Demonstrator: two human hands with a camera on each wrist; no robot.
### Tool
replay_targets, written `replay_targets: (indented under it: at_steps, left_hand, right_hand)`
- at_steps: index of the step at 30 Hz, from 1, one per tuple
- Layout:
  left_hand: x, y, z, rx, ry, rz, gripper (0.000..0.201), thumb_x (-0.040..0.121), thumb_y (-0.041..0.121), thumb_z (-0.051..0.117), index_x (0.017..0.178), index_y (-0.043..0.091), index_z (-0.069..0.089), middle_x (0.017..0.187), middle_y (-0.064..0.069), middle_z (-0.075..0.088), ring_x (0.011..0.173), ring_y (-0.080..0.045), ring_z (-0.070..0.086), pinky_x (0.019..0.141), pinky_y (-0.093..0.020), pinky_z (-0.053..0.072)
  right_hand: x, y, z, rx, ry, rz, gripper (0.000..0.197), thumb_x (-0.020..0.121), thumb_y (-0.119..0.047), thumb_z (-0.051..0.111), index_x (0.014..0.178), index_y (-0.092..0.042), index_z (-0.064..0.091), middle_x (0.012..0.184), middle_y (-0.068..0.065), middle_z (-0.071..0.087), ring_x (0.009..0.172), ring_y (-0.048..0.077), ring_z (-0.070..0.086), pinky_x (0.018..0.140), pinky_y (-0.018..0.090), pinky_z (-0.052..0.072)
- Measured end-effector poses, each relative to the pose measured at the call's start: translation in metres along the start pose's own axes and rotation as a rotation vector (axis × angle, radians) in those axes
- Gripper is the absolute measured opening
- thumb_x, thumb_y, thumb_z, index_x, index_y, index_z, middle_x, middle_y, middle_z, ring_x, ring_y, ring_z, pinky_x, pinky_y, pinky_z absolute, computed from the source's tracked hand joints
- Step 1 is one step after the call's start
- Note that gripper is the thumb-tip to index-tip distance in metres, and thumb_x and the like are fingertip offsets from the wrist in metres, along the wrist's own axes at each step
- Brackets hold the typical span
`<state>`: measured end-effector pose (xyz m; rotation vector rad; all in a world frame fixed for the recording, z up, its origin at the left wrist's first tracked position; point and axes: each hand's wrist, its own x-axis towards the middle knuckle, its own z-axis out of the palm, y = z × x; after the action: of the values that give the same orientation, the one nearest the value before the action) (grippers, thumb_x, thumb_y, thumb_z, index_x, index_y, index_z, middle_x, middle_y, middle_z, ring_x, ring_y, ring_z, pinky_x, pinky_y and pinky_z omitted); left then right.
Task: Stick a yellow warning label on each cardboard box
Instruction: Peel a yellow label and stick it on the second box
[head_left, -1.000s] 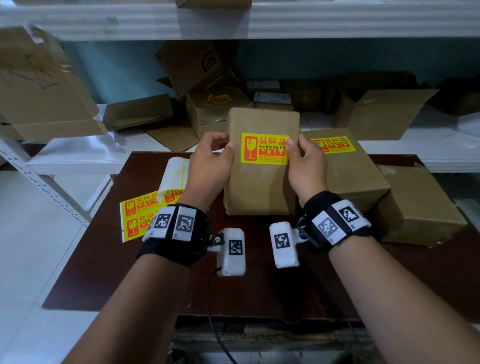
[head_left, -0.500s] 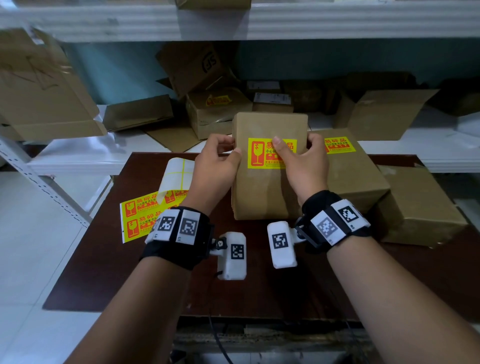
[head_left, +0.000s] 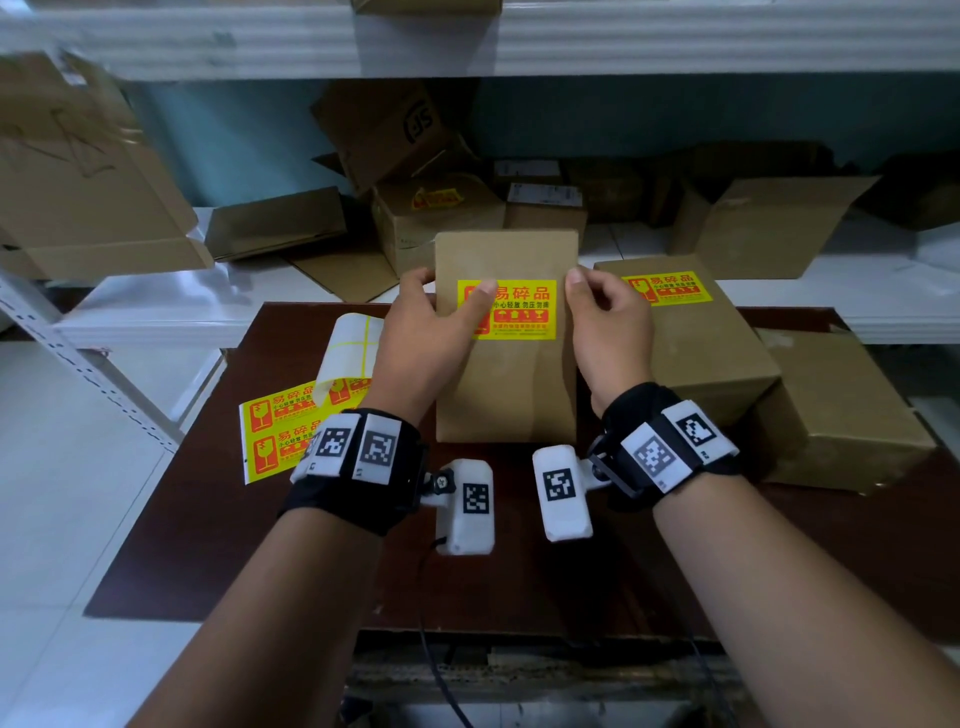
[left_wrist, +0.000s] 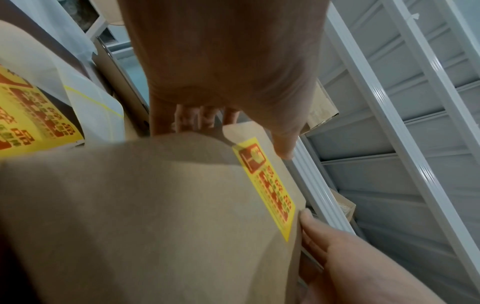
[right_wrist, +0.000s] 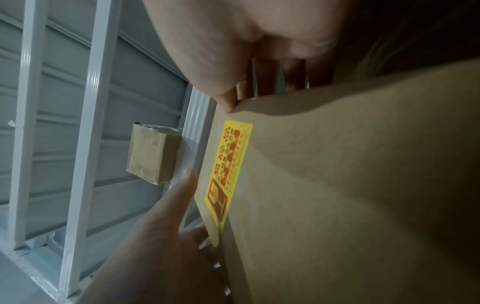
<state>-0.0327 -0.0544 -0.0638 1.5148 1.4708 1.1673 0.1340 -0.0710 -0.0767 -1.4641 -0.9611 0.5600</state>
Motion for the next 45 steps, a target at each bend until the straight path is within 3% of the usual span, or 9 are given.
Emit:
replay_targets:
  at_steps: [4, 8, 15, 19, 23, 31, 34, 39, 45]
  left_hand:
    - [0.003, -0.004, -0.002, 0.101, 0.087, 0.031, 0.07, 0.079, 0.062, 0.07, 0.131, 0.021, 0.046, 0.105, 0.013, 0.063, 0.098, -0.008, 0.059, 0.081, -0.027, 0.044]
    - [0.006, -0.005, -0.007, 0.089, 0.092, 0.007, 0.042, 0.092, 0.055, 0.057, 0.118, 0.022, 0.054, 0.09, 0.01, 0.065, 0.09, -0.012, 0.064, 0.083, -0.036, 0.051]
    - [0.009, -0.007, -0.008, 0.052, 0.107, 0.041, 0.027, 0.104, 0.038, 0.036, 0.095, 0.02, 0.054, 0.084, 0.007, 0.058, 0.087, -0.02, 0.058, 0.069, -0.033, 0.039]
    - [0.005, -0.005, -0.005, 0.064, 0.071, 0.002, 0.046, 0.09, 0.064, 0.051, 0.114, 0.025, 0.055, 0.086, 0.013, 0.064, 0.085, -0.003, 0.061, 0.078, -0.033, 0.049]
    - [0.005, -0.009, -0.003, 0.169, 0.101, 0.071, 0.065, 0.071, 0.065, 0.074, 0.118, 0.027, 0.051, 0.089, 0.015, 0.066, 0.087, -0.003, 0.064, 0.074, -0.029, 0.05]
    - [0.009, -0.013, -0.006, 0.119, 0.066, 0.086, 0.028, 0.098, 0.047, 0.051, 0.112, 0.025, 0.058, 0.085, 0.009, 0.067, 0.086, -0.011, 0.065, 0.072, -0.031, 0.049]
    - [0.011, -0.012, -0.005, 0.105, 0.102, 0.071, 0.024, 0.102, 0.042, 0.041, 0.105, 0.025, 0.058, 0.088, 0.008, 0.064, 0.092, -0.017, 0.062, 0.074, -0.03, 0.043]
    - [0.006, -0.011, -0.002, 0.08, 0.043, 0.043, 0.048, 0.087, 0.063, 0.057, 0.12, 0.029, 0.055, 0.096, 0.014, 0.067, 0.095, -0.009, 0.066, 0.087, -0.038, 0.054]
    - [0.006, -0.014, -0.001, 0.124, 0.038, 0.104, 0.056, 0.081, 0.057, 0.07, 0.123, 0.025, 0.052, 0.107, 0.007, 0.069, 0.099, -0.01, 0.066, 0.086, -0.038, 0.055]
  right_hand:
    - [-0.008, -0.002, 0.004, 0.001, -0.025, -0.035, 0.027, 0.097, -0.037, 0.062, 0.118, -0.023, 0.072, 0.111, -0.014, 0.07, 0.103, 0.001, 0.062, 0.095, 0.025, 0.05]
    - [-0.008, 0.0, 0.003, -0.007, -0.038, -0.037, 0.028, 0.098, -0.036, 0.061, 0.12, -0.022, 0.07, 0.109, -0.016, 0.067, 0.095, -0.009, 0.057, 0.088, 0.018, 0.045]
    - [-0.003, 0.003, 0.002, -0.011, -0.024, 0.004, 0.024, 0.1, -0.037, 0.057, 0.118, -0.024, 0.067, 0.097, -0.026, 0.059, 0.099, -0.001, 0.057, 0.095, 0.025, 0.046]
    - [-0.006, 0.003, 0.004, 0.002, -0.052, -0.004, 0.017, 0.097, -0.041, 0.061, 0.111, -0.031, 0.062, 0.096, -0.027, 0.059, 0.087, -0.014, 0.057, 0.075, 0.008, 0.041]
    - [-0.008, 0.004, 0.004, -0.011, -0.069, -0.032, 0.024, 0.095, -0.041, 0.065, 0.115, -0.028, 0.062, 0.097, -0.026, 0.06, 0.081, -0.031, 0.051, 0.064, -0.001, 0.041]
    - [-0.005, 0.006, 0.002, -0.014, -0.068, -0.016, 0.025, 0.096, -0.038, 0.065, 0.118, -0.028, 0.06, 0.098, -0.028, 0.058, 0.078, -0.034, 0.049, 0.074, 0.009, 0.04]
    - [-0.007, 0.004, 0.001, -0.01, -0.072, -0.002, 0.031, 0.094, -0.041, 0.066, 0.122, -0.028, 0.06, 0.103, -0.024, 0.061, 0.086, -0.022, 0.055, 0.083, 0.018, 0.047]
    - [-0.012, 0.002, 0.005, -0.027, -0.1, -0.003, 0.054, 0.079, -0.044, 0.081, 0.124, -0.032, 0.053, 0.101, -0.024, 0.063, 0.094, -0.009, 0.061, 0.087, 0.026, 0.054]
    - [-0.008, 0.01, 0.006, -0.051, -0.112, -0.043, 0.053, 0.085, -0.04, 0.077, 0.132, -0.026, 0.057, 0.108, -0.019, 0.067, 0.101, -0.002, 0.063, 0.095, 0.035, 0.055]
